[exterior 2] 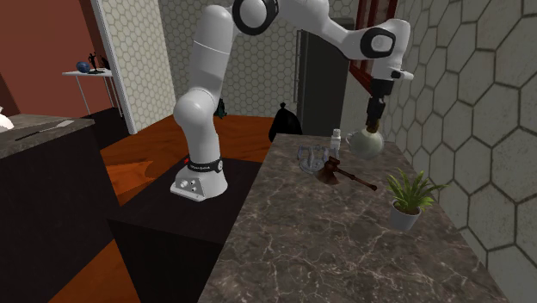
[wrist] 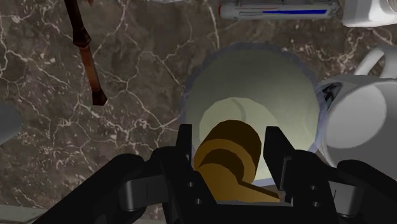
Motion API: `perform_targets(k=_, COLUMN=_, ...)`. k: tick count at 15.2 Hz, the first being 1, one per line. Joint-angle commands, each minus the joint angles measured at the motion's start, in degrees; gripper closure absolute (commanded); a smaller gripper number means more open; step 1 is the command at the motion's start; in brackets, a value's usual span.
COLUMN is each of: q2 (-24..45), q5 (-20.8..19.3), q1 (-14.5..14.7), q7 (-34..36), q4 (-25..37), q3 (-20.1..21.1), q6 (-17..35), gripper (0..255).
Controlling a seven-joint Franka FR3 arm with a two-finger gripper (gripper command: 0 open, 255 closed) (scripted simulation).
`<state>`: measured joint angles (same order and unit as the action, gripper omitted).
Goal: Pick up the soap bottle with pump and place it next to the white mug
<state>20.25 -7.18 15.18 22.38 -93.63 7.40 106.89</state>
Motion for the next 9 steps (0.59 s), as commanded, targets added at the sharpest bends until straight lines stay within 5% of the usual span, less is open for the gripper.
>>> perform_targets(k=1, q2=0.3, q5=-0.1, q1=0.0, q7=0.1, q4=-0.9, q3=0.0, q6=1.3, gripper=255)
perform_targets(k=9, q2=1.2, q5=-0.3, q1=0.0, q7=0.4, q4=-2.4, q3=-0.1, q6=3.6, gripper=255)
